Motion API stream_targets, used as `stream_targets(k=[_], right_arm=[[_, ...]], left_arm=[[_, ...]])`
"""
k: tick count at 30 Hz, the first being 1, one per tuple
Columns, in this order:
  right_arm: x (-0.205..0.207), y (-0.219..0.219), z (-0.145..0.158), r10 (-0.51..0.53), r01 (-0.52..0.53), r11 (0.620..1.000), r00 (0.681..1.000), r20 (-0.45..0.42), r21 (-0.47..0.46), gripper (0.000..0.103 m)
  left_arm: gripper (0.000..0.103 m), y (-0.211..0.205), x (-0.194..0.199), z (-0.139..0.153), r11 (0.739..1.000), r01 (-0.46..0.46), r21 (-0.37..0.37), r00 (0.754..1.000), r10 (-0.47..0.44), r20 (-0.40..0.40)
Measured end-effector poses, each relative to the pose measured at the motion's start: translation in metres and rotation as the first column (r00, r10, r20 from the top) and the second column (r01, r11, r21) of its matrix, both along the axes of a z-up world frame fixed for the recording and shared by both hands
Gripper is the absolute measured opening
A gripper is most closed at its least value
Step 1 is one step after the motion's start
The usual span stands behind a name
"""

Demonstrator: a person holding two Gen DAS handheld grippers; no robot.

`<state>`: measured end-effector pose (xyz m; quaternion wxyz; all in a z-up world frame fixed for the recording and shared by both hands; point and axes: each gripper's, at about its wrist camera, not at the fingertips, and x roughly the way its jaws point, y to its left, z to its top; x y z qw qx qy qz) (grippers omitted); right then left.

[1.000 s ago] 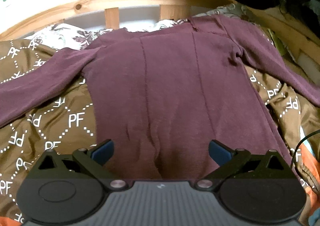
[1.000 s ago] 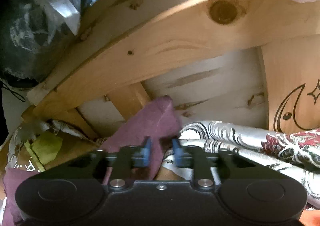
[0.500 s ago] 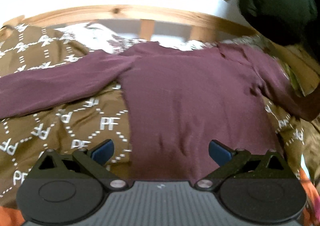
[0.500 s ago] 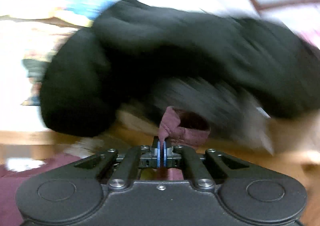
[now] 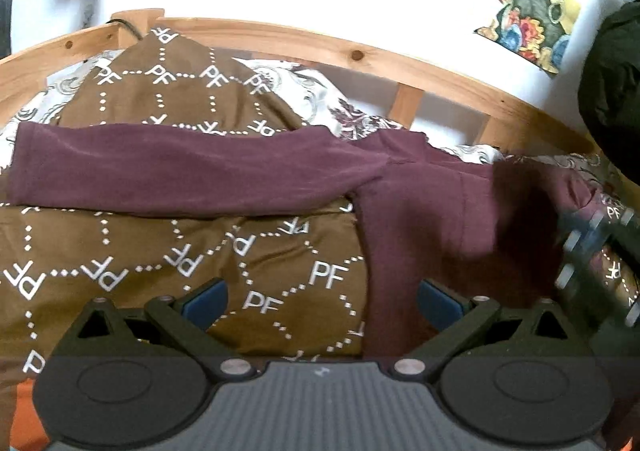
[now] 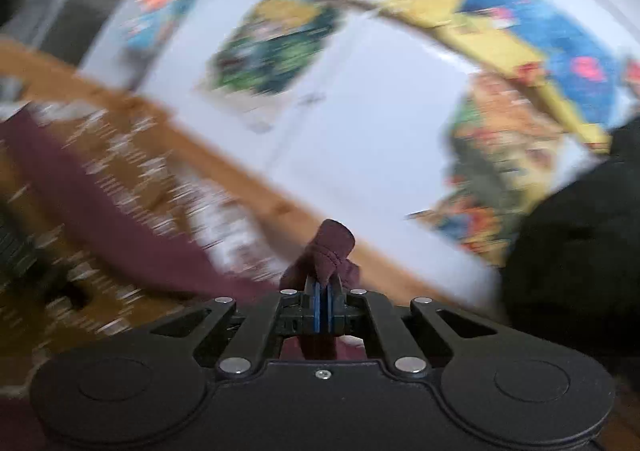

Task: Fold small clothes
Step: 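Carry the sleeve with the right gripper across the shirt body and release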

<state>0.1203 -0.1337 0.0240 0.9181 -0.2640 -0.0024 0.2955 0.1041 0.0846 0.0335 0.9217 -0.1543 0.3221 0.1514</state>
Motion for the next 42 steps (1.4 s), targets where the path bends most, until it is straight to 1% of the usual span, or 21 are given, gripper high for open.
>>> stream_targets(k=[5,7,8,9,10,12,15,18,21,23,25,28,30,31,33,34,36,37,39,41,42], right_arm=[[-0.011,0.017,-0.037,0.102,-0.116,0.990,0.983,-0.151,-0.084,0.003],[-0.016,0.017,-0.047,0.118,-0.138,0.986,0.974,-0.196,-0.091,0.013],[-0.018,0.014,-0.049,0.125,-0.146,0.986,0.967,-0.221,-0.081,0.024],[-0.021,0.008,-0.050,0.130,-0.151,0.986,0.961,-0.246,-0.068,0.040],[-0.023,0.001,-0.050,0.130,-0.149,0.988,0.955,-0.267,-0.051,0.046],[-0.026,-0.013,-0.047,0.126,-0.140,0.990,0.947,-0.296,-0.026,0.065],[-0.028,-0.038,-0.041,0.081,-0.087,0.996,0.946,-0.314,-0.005,0.081],[-0.012,-0.073,-0.037,-0.026,0.049,0.997,0.945,-0.325,0.063,0.094],[0.018,-0.110,-0.036,-0.138,0.209,0.966,0.914,-0.381,0.150,0.096],[0.037,-0.131,-0.039,-0.256,0.333,0.932,0.885,-0.389,0.144,0.096],[0.053,-0.152,-0.044,-0.361,0.439,0.889,0.845,-0.394,0.128,0.095],[0.068,-0.183,-0.050,-0.392,0.503,0.847,0.809,-0.437,0.171,0.090],[0.077,-0.197,-0.054,-0.405,0.528,0.830,0.793,-0.456,0.180,0.084],[0.080,-0.201,-0.055,-0.418,0.538,0.825,0.787,-0.453,0.172,0.083],[0.083,-0.202,-0.056,-0.442,0.541,0.830,0.788,-0.428,0.139,0.080],[0.084,-0.200,-0.056,-0.459,0.537,0.838,0.788,-0.410,0.094,0.080],[0.085,-0.189,-0.061,-0.473,0.509,0.861,0.794,-0.383,-0.007,0.079],[0.084,-0.184,-0.065,-0.470,0.491,0.870,0.800,-0.373,-0.045,0.078],[0.083,-0.177,-0.072,-0.450,0.443,0.890,0.815,-0.366,-0.109,0.077],[0.081,-0.170,-0.078,-0.434,0.409,0.900,0.833,-0.342,-0.147,0.077],[0.080,-0.167,-0.079,-0.431,0.402,0.902,0.841,-0.327,-0.156,0.076]], left_arm=[[0.102,0.003,-0.001,0.000,1.000,-0.018,0.015,1.000,0.018,0.004],[0.102,0.000,-0.001,-0.001,1.000,-0.015,0.022,1.000,0.015,-0.002],[0.102,0.000,0.000,-0.002,1.000,-0.015,0.025,1.000,0.015,-0.004],[0.102,0.000,0.001,-0.002,0.999,-0.015,0.028,1.000,0.015,-0.004],[0.102,-0.001,0.002,-0.002,0.999,-0.016,0.031,1.000,0.016,-0.006],[0.102,-0.001,0.006,-0.002,0.999,-0.011,0.035,1.000,0.011,-0.007],[0.102,-0.003,0.015,-0.005,0.999,0.014,0.038,1.000,-0.014,-0.014],[0.102,-0.009,0.030,-0.012,0.997,0.062,0.037,0.997,-0.060,-0.055],[0.102,-0.019,0.044,-0.023,0.994,0.093,0.048,0.993,-0.089,-0.081],[0.102,-0.025,0.054,-0.030,0.994,0.100,0.053,0.991,-0.095,-0.098],[0.102,-0.029,0.063,-0.034,0.993,0.116,0.015,0.988,-0.114,-0.103],[0.102,-0.034,0.071,-0.035,0.989,0.138,-0.061,0.986,-0.143,-0.087],[0.101,-0.036,0.076,-0.036,0.982,0.160,-0.101,0.982,-0.169,-0.082],[0.098,-0.037,0.077,-0.036,0.980,0.162,-0.114,0.982,-0.171,-0.079],[0.084,-0.038,0.080,-0.038,0.977,0.162,-0.139,0.982,-0.174,-0.080],[0.081,-0.038,0.083,-0.039,0.975,0.161,-0.152,0.981,-0.175,-0.086],[0.063,-0.037,0.086,-0.044,0.963,0.172,-0.206,0.976,-0.194,-0.094],[0.058,-0.036,0.086,-0.047,0.953,0.182,-0.242,0.974,-0.209,-0.092],[0.029,-0.035,0.087,-0.053,0.925,0.211,-0.315,0.962,-0.253,-0.097],[0.010,-0.037,0.085,-0.057,0.904,0.242,-0.352,0.951,-0.293,-0.098],[0.004,-0.038,0.082,-0.057,0.901,0.254,-0.352,0.948,-0.304,-0.092]])
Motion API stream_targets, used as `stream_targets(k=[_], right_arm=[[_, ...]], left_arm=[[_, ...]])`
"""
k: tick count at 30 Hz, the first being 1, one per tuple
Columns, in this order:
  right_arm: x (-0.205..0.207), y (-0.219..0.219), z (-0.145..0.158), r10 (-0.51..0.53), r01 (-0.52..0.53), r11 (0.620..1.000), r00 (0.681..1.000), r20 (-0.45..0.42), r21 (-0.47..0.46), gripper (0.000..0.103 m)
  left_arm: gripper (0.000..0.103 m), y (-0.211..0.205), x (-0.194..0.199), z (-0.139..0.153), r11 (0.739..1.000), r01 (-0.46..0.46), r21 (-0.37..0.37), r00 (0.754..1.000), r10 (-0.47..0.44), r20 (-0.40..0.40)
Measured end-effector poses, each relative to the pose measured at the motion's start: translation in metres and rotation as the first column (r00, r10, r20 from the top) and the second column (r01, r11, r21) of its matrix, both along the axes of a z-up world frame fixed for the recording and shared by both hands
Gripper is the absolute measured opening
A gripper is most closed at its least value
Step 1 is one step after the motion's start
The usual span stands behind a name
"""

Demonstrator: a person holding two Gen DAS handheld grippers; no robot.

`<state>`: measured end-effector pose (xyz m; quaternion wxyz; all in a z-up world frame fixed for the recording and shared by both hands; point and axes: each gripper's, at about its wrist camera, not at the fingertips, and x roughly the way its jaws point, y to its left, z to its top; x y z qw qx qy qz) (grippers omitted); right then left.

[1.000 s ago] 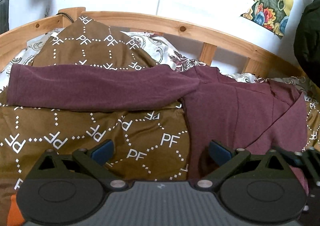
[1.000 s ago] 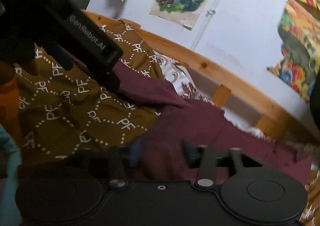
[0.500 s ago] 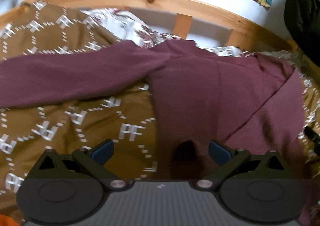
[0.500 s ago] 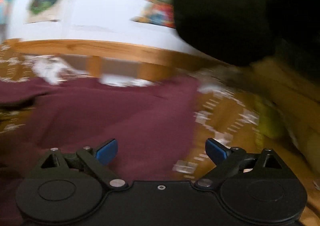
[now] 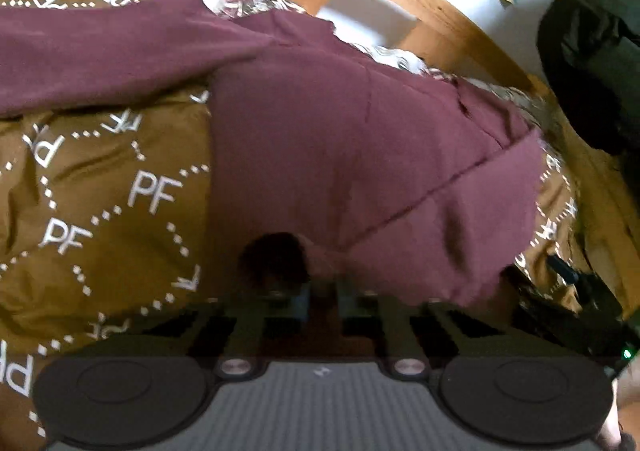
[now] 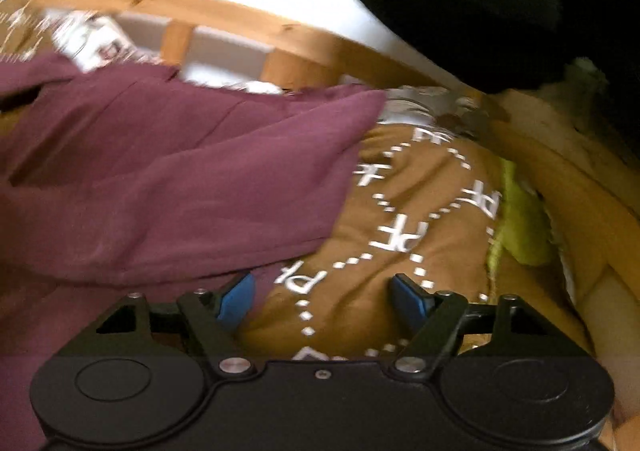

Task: Fold small clothes
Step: 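Carry the sleeve with the right gripper across the shirt body and release, then grasp the other sleeve cuff with the left gripper and lift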

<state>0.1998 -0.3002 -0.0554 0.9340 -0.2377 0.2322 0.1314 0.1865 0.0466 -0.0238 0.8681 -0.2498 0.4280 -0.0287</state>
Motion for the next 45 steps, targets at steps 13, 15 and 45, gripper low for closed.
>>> stream_targets(k=[13,15,45], right_arm=[[0.007,0.016,-0.008,-0.010,0.021,0.998,0.982,0.187,-0.056,0.059],[0.004,0.017,-0.006,-0.005,0.016,0.999,0.978,0.210,-0.052,0.037],[-0.022,-0.015,0.023,-0.199,0.173,0.967,0.972,0.125,0.188,0.096]], left_arm=[[0.004,-0.002,-0.039,-0.013,0.994,0.095,-0.046,0.992,-0.098,-0.075],[0.004,-0.005,-0.040,-0.014,0.993,0.109,-0.047,0.990,-0.113,-0.080],[0.101,0.089,-0.094,0.038,0.922,-0.319,0.219,0.948,0.309,0.079]])
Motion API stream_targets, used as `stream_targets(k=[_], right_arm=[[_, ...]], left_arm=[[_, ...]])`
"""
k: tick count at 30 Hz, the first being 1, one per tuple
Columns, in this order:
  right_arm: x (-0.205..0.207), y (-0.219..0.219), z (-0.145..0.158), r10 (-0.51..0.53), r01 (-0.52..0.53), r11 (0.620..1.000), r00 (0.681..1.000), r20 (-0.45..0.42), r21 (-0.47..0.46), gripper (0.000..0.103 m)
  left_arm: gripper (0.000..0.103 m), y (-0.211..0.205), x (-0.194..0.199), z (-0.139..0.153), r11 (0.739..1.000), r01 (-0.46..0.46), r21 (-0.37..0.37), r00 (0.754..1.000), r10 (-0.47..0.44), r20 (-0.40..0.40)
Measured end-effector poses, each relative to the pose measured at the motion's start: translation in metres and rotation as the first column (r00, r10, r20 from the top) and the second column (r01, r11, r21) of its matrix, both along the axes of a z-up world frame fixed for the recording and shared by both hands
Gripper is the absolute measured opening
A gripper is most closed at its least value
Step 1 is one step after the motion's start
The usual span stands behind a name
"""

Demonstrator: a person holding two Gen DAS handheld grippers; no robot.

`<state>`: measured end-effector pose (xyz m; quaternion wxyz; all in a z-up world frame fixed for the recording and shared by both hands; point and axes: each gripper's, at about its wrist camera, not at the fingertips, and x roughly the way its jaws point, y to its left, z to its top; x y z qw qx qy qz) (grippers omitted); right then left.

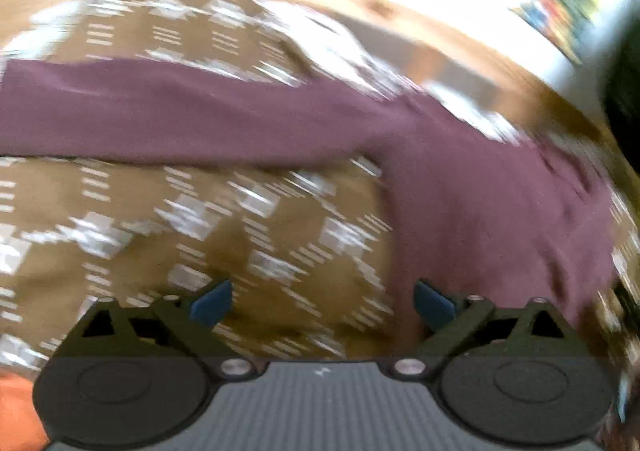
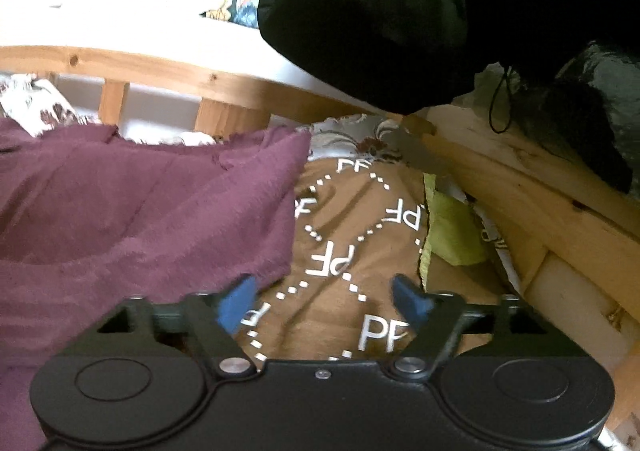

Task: Fold small clothes
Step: 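Grasp the other sleeve cuff with the left gripper and lift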

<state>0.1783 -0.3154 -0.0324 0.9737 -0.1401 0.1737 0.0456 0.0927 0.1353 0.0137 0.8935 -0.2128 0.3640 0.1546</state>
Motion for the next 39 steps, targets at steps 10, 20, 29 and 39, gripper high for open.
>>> stream_targets(k=[10,20,29,39], right_arm=[[-0.018,0.025,0.005,0.099,-0.097,0.992,0.995,-0.020,0.085,0.102],[-0.030,0.042,0.006,0.142,-0.135,0.982,0.989,-0.045,0.134,0.102],[-0.027,0.033,0.010,0.126,-0.114,0.973,0.991,-0.050,0.203,0.102],[-0.030,0.025,0.020,0.122,-0.115,0.967,0.992,-0.017,0.229,0.102]], left_arm=[[0.101,0.142,-0.045,0.010,0.911,-0.391,-0.129,0.902,0.408,0.144],[0.006,0.168,-0.047,0.013,0.822,-0.559,-0.110,0.812,0.570,0.128],[0.004,0.109,-0.038,0.072,0.911,-0.398,0.106,0.862,0.332,0.383],[0.004,0.027,0.040,0.144,0.956,0.027,0.291,0.854,-0.174,0.491]])
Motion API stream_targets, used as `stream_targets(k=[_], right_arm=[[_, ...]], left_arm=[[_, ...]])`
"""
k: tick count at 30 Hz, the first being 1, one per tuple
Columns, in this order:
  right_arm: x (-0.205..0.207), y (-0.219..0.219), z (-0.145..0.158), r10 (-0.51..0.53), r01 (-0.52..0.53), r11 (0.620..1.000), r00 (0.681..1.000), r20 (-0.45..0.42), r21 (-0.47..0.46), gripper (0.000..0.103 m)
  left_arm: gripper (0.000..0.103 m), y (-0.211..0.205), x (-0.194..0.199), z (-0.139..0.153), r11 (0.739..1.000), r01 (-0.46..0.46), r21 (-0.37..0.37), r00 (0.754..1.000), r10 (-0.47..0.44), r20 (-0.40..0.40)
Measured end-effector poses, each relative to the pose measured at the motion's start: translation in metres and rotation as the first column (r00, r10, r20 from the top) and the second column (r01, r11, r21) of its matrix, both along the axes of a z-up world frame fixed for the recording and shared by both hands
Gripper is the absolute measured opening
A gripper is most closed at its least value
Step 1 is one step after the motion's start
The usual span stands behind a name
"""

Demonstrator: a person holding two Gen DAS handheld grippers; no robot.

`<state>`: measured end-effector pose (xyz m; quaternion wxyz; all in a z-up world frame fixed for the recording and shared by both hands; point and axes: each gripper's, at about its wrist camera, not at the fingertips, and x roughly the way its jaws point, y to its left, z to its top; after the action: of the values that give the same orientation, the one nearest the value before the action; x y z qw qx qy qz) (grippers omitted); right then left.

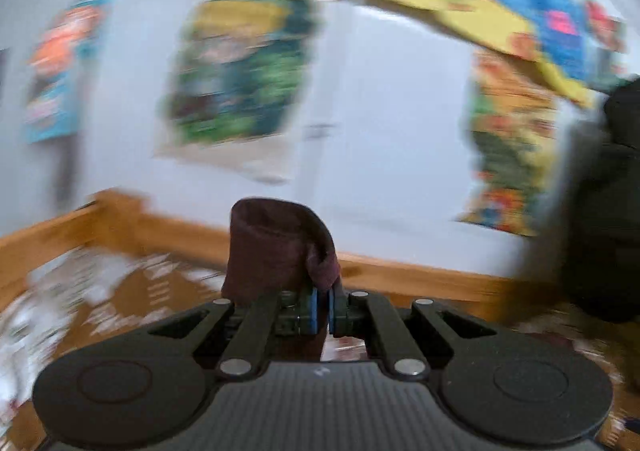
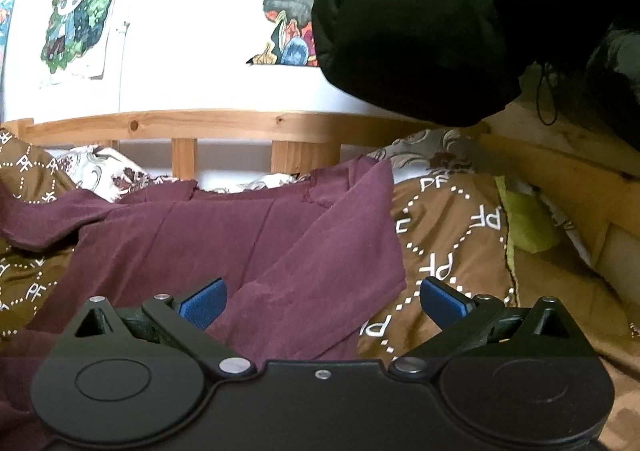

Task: Fold small clothes
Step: 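Carry the sleeve with the left gripper across the shirt body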

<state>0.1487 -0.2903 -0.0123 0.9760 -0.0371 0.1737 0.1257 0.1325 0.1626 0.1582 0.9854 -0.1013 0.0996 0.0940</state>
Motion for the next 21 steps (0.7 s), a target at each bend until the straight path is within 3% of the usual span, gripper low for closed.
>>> stream_targets(k=[2,5,11,17,21], right_arm=[[0.000,-0.003,0.002,-0.008,0.008,1.000,1.000,0.004,0.013,0.102],[0.000,-0.007,0.003,-0.018,0.018,1.000,1.000,0.011,0.023,0.102],[0.003,-0.014,0.003,-0.040,0.040,0.999,0.999,0.014,0.032,0.102],[0.006,-0.023,0.001,-0.062,0.061,0.998,0.998,0.019,0.028,0.102],[0.008,-0.030,0.000,-0.082,0.081,0.996,0.997,0.016,0.037,0.102]], left_arm=[[0.004,-0.025,0.014,0.007,0.994,0.105,0.032,0.994,-0.106,0.010],[0.004,-0.069,0.032,0.007,0.963,0.264,0.052,0.965,-0.264,-0.016],[0.004,-0.153,0.055,-0.028,0.857,0.515,0.003,0.851,-0.511,-0.120],[0.004,-0.205,0.072,-0.078,0.785,0.616,-0.059,0.756,-0.611,-0.233],[0.004,-0.224,0.073,-0.106,0.768,0.636,-0.070,0.722,-0.625,-0.298]])
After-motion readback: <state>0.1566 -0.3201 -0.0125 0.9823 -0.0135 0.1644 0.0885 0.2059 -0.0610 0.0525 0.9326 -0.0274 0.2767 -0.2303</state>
